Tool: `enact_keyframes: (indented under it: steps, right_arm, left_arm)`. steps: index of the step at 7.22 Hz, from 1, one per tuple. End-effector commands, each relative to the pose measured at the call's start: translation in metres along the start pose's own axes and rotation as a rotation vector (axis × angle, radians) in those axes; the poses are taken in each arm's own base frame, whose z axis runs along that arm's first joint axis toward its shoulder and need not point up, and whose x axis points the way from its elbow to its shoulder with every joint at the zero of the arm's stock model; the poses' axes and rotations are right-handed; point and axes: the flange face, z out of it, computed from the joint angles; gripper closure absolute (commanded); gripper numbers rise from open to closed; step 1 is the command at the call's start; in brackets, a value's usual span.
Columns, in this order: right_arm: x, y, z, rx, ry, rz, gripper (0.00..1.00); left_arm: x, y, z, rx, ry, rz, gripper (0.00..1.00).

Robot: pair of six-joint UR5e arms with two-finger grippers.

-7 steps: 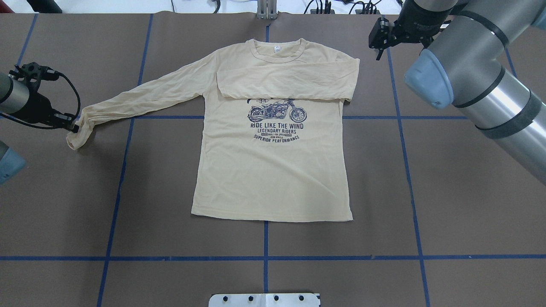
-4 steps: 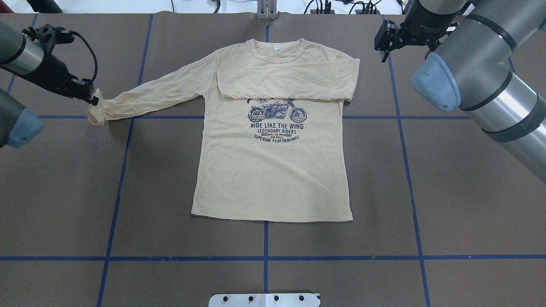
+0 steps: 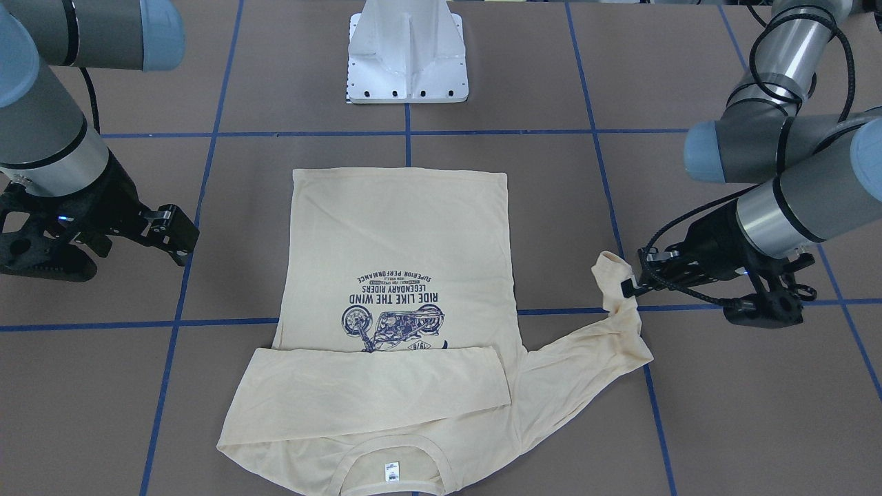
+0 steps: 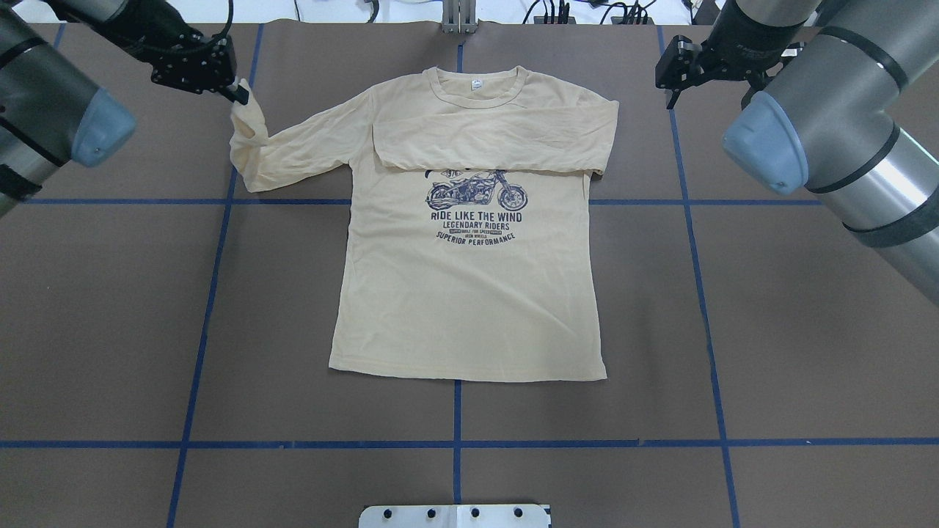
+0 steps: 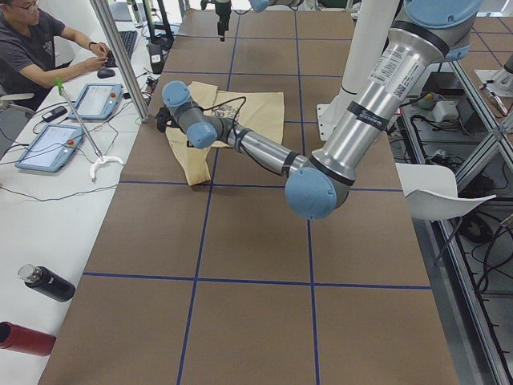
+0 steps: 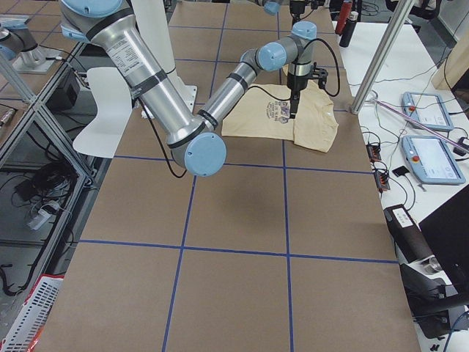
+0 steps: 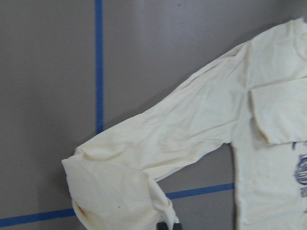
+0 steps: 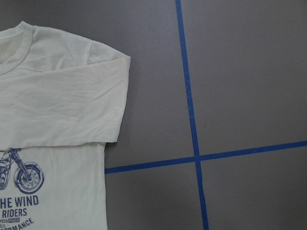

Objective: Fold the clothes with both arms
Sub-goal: 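Lift the cuff with the left gripper and swing it toward the collar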

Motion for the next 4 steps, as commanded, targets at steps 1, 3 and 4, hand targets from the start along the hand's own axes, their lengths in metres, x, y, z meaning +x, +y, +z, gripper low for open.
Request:
enact_keyframes:
  steps: [1, 3, 4]
  right_arm:
    - [0.011, 0.0, 0.005, -0.01, 0.002, 0.012, 0.0]
    - [0.018, 0.0, 0.013, -0.018, 0.011, 0.02, 0.0]
    - [0.017, 0.0, 0.013, -0.018, 0.009, 0.019, 0.0]
  left_arm:
    - [0.105, 0.001, -0.004, -0.028, 0.083, 0.005, 1.0]
    - [0.176, 0.013, 0.016, -0.073, 0.149, 0.05, 1.0]
    - [0.206, 0.015, 0.04, -0.098, 0.172, 0.068, 1.0]
